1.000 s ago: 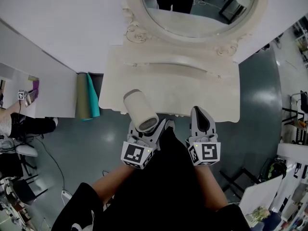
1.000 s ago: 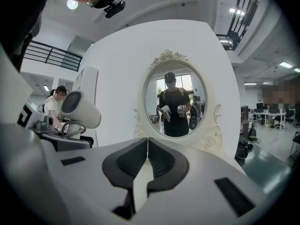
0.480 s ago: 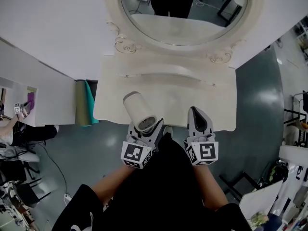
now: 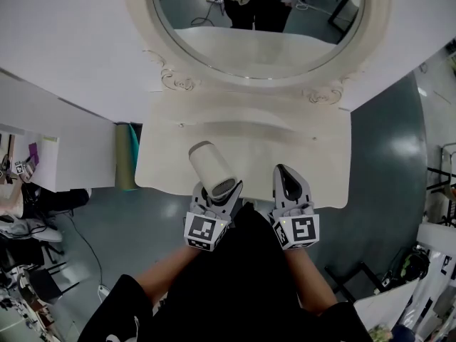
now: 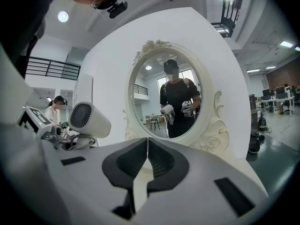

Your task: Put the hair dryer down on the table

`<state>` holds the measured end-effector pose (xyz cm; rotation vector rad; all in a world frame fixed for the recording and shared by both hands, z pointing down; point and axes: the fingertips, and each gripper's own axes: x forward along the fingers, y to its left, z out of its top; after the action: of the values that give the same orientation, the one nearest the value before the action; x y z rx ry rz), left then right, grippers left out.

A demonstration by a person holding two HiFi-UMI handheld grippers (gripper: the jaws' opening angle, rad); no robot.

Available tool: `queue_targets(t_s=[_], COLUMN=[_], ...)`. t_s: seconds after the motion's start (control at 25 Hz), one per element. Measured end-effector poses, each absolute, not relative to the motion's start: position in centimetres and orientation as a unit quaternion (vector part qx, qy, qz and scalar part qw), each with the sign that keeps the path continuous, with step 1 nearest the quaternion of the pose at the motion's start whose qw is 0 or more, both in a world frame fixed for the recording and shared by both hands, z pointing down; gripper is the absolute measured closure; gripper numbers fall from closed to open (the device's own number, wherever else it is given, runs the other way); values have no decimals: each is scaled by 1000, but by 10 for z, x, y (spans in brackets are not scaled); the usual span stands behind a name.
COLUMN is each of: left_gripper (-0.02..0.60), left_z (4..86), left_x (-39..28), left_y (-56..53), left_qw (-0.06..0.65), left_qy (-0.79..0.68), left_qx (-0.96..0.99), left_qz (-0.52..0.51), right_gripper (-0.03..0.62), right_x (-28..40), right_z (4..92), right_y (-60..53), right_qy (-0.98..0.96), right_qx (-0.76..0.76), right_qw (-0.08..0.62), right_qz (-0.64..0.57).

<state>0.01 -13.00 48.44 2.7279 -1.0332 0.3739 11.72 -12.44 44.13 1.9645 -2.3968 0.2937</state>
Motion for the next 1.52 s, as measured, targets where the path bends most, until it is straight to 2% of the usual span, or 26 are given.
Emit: queue_targets(t_s=[0.48, 0.92, 1.52], left_gripper=[330, 331, 341], left_z=[518, 571, 649], left_x=[39, 42, 51], left_y=[-151, -165, -171], left_qw=[113, 179, 208], left_qy=[-349, -347, -321], left_qx=[914, 891, 867], left_qz=[173, 231, 320], right_gripper=[576, 576, 576], right_x=[142, 147, 155], right_z=[459, 469, 477], right_y=[-147, -163, -175], right_qy=[-797, -787, -790], right_qx=[595, 609, 604], right_qw=[14, 27, 23], right_qz=[102, 100, 103])
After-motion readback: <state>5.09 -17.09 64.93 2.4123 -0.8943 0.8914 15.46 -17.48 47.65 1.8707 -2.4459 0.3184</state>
